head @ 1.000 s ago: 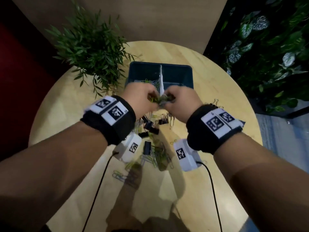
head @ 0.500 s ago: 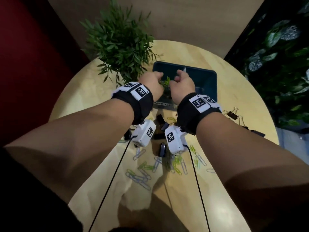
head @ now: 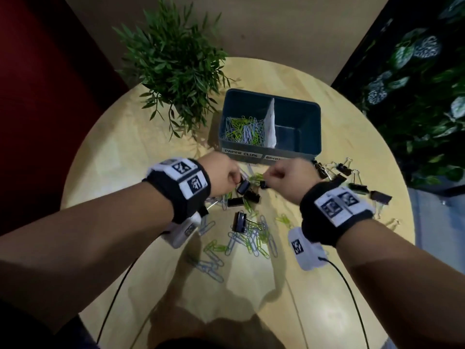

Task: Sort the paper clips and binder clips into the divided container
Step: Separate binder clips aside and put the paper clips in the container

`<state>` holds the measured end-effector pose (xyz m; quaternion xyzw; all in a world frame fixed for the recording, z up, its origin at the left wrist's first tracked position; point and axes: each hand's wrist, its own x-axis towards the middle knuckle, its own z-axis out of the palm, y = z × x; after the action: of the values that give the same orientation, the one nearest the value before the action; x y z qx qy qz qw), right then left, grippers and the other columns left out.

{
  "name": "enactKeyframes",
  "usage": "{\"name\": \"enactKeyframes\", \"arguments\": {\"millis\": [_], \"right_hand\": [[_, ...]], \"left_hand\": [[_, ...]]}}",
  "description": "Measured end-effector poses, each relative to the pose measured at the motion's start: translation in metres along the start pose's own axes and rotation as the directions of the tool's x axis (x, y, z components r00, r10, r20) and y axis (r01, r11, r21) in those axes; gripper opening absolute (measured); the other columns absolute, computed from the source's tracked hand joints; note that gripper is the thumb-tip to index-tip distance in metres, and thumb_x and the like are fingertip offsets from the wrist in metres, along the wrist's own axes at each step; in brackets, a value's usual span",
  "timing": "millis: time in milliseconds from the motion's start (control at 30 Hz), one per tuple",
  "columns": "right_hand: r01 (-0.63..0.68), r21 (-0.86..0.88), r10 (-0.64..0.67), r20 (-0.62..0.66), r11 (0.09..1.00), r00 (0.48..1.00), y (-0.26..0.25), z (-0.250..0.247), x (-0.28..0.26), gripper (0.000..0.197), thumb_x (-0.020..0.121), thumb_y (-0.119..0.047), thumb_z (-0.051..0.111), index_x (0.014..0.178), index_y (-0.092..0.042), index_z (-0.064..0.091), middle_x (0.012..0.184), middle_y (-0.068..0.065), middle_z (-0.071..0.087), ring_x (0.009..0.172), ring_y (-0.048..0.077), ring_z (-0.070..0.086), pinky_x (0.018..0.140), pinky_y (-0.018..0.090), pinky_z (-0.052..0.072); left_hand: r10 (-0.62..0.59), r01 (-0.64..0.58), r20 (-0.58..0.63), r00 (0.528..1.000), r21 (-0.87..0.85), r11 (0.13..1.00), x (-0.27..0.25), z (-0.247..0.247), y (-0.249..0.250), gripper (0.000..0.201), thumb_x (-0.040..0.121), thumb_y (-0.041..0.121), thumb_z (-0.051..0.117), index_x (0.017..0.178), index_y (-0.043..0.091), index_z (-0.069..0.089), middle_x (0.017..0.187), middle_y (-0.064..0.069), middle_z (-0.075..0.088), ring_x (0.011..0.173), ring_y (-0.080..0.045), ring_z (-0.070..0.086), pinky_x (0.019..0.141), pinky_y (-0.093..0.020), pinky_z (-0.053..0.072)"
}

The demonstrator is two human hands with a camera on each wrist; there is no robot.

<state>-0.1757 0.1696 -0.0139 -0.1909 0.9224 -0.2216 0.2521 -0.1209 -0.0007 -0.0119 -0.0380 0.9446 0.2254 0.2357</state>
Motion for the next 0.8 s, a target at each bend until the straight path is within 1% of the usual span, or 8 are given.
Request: {"name": "enactKeyframes", "arguments": {"millis": [100, 200, 400, 467, 533, 633, 700, 800], "right_hand": [[0.011, -0.166, 0.017, 0.167, 0.986, 0.986, 0.005, 0.03, -0.002, 0.031, 0.089, -0.027, 0.058, 0.12, -0.022, 0.062, 0.123, 0.0, 0.06, 0.106, 0.017, 0.058, 0.093, 0.03, 0.048], [-0.008, -0.187, 0.045, 0.196, 0.982, 0.98, 0.004, 0.051, 0.003, 0.049, 0.085, -0.031, 0.064, 0.132, -0.025, 0.05, 0.125, 0.004, 0.051, 0.111, 0.022, 0.054, 0.095, 0.033, 0.048], [0.074, -0.34, -0.005, 0.197, 0.937, 0.98, 0.002, 0.059, 0.009, 0.034, 0.085, -0.022, 0.061, 0.116, -0.013, 0.053, 0.114, 0.011, 0.059, 0.106, 0.028, 0.056, 0.085, 0.032, 0.046], [0.093, -0.342, -0.023, 0.203, 0.935, 0.979, 0.002, 0.055, 0.007, 0.031, 0.083, -0.023, 0.061, 0.112, -0.015, 0.055, 0.11, 0.009, 0.062, 0.104, 0.027, 0.057, 0.083, 0.032, 0.046], [0.076, -0.279, -0.027, 0.173, 0.957, 0.985, 0.005, 0.049, 0.004, 0.028, 0.081, -0.023, 0.063, 0.108, -0.019, 0.057, 0.106, 0.006, 0.064, 0.099, 0.025, 0.058, 0.081, 0.031, 0.047], [0.0, -0.184, 0.01, 0.055, 0.983, 0.998, 0.018, 0.039, 0.0, 0.023, 0.083, -0.024, 0.063, 0.105, -0.023, 0.058, 0.102, 0.003, 0.065, 0.093, 0.023, 0.059, 0.08, 0.029, 0.05], [-0.109, -0.127, 0.107, -0.023, 0.986, 0.994, 0.035, 0.029, -0.001, 0.022, 0.084, -0.021, 0.062, 0.105, -0.022, 0.059, 0.103, 0.004, 0.065, 0.091, 0.023, 0.061, 0.081, 0.035, 0.055], [-0.28, -0.086, 0.271, -0.101, 0.956, 0.957, 0.061, 0.013, 0.001, 0.018, 0.086, -0.014, 0.057, 0.104, -0.019, 0.059, 0.104, 0.006, 0.066, 0.086, 0.024, 0.063, 0.075, 0.035, 0.057]], "left_hand": [[-0.056, 0.037, 0.097, 0.994, 0.183, 0.982, 0.005, 0.024, -0.012, 0.032, 0.086, 0.024, 0.061, 0.118, 0.022, 0.062, 0.12, 0.0, 0.062, 0.108, -0.019, 0.057, 0.089, -0.029, 0.046], [-0.07, 0.049, 0.079, 0.994, 0.238, 0.97, 0.01, 0.039, -0.017, 0.039, 0.082, 0.036, 0.066, 0.118, 0.024, 0.061, 0.123, -0.002, 0.058, 0.113, -0.023, 0.053, 0.092, -0.034, 0.047], [-0.015, 0.013, 0.004, 1.0, 0.277, 0.961, 0.011, 0.045, -0.006, 0.018, 0.078, 0.03, 0.061, 0.094, 0.023, 0.063, 0.108, -0.001, 0.06, 0.105, -0.025, 0.05, 0.086, -0.034, 0.046], [0.013, -0.019, 0.024, 1.0, 0.259, 0.966, 0.01, 0.047, 0.001, 0.023, 0.077, 0.037, 0.063, 0.094, 0.022, 0.063, 0.103, -0.002, 0.064, 0.098, -0.025, 0.057, 0.08, -0.033, 0.048], [0.019, -0.031, 0.045, 0.999, 0.258, 0.966, 0.011, 0.051, 0.004, 0.029, 0.079, 0.041, 0.063, 0.101, 0.021, 0.063, 0.103, -0.003, 0.067, 0.096, -0.026, 0.06, 0.076, -0.031, 0.047], [0.007, -0.016, 0.036, 0.999, 0.243, 0.97, 0.011, 0.052, 0.006, 0.027, 0.084, 0.033, 0.059, 0.107, 0.019, 0.061, 0.105, -0.004, 0.066, 0.097, -0.027, 0.061, 0.076, -0.032, 0.048], [-0.002, -0.008, 0.042, 0.999, 0.232, 0.973, 0.01, 0.052, 0.007, 0.028, 0.083, 0.032, 0.059, 0.108, 0.019, 0.059, 0.105, -0.003, 0.065, 0.095, -0.025, 0.06, 0.073, -0.031, 0.046], [-0.014, 0.002, 0.052, 0.999, 0.22, 0.976, 0.01, 0.051, 0.01, 0.03, 0.081, 0.037, 0.061, 0.104, 0.018, 0.057, 0.101, -0.003, 0.064, 0.091, -0.024, 0.059, 0.073, -0.031, 0.048]]}}
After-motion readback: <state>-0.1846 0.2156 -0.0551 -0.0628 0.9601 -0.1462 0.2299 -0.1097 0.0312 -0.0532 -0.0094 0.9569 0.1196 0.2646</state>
